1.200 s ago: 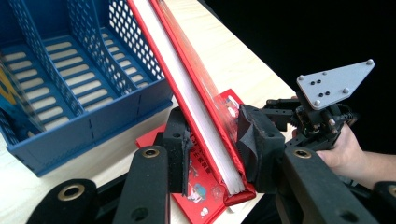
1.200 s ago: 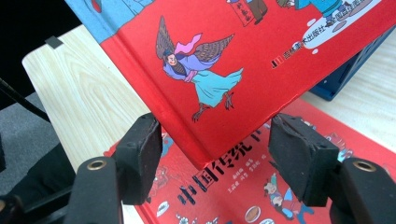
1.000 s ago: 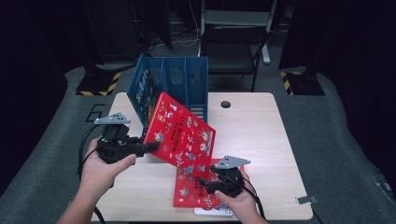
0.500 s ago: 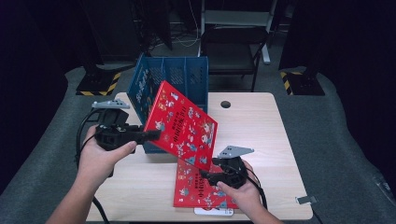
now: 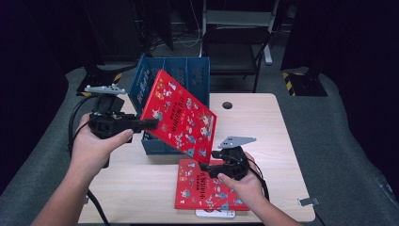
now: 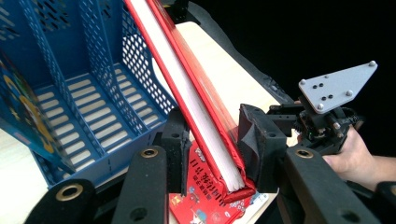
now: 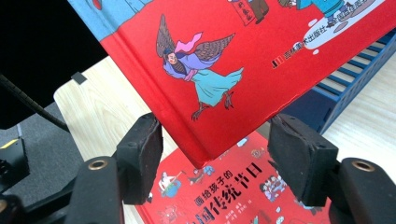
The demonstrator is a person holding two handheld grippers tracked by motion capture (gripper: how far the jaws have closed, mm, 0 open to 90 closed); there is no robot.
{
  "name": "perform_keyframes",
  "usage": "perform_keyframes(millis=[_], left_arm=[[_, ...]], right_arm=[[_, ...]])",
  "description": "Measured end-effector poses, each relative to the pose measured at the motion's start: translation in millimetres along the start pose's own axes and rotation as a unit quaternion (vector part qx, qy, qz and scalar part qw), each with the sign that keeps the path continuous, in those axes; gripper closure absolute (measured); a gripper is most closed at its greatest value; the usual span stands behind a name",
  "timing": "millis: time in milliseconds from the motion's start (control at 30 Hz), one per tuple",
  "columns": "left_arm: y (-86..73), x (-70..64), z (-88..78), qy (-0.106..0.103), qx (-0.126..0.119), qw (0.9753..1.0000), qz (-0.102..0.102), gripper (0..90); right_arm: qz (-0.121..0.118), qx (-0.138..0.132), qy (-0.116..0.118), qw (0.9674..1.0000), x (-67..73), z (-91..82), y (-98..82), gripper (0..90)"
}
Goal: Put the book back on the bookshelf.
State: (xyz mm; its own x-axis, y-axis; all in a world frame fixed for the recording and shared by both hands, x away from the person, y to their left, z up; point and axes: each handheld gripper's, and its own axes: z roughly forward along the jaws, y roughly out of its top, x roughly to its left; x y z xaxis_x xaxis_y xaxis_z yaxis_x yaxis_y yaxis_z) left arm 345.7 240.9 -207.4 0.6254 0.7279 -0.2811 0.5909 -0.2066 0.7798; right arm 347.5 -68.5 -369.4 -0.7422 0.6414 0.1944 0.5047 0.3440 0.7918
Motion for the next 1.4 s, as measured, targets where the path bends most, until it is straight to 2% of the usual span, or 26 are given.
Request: perform_keyframes(millis=[267, 667, 933, 1233, 1400], left_arm=[[8.4, 2.0, -3.8, 0.014, -0.004, 0.9999, 0.0, 64.5], [15.5, 13.4, -7.1, 0.026, -0.006, 0.9996, -0.007, 64.6], [20.2, 26.0, -13.3, 0.041, -0.013, 0.9989, -0.018, 64.7], [22.8, 40.6, -18.6, 0.053, -0.018, 0.9979, -0.031, 64.8], [29.1, 45.2, -27.5, 0.059, -0.023, 0.9974, -0.035, 64.8]], right_arm=[[0.004, 0.002, 0.007, 1.0, -0.1, 4.2, 10.4, 35.3], [0.0, -0.005, 0.009, 0.9999, -2.0, 18.2, 20.8, 35.3], [0.003, -0.018, 0.019, 0.9996, -1.2, 32.0, 31.4, 35.5], [-0.005, -0.017, 0.024, 0.9995, 0.2, 47.5, 42.3, 35.7], [-0.013, -0.019, 0.029, 0.9993, 0.7, 49.2, 53.7, 35.8]])
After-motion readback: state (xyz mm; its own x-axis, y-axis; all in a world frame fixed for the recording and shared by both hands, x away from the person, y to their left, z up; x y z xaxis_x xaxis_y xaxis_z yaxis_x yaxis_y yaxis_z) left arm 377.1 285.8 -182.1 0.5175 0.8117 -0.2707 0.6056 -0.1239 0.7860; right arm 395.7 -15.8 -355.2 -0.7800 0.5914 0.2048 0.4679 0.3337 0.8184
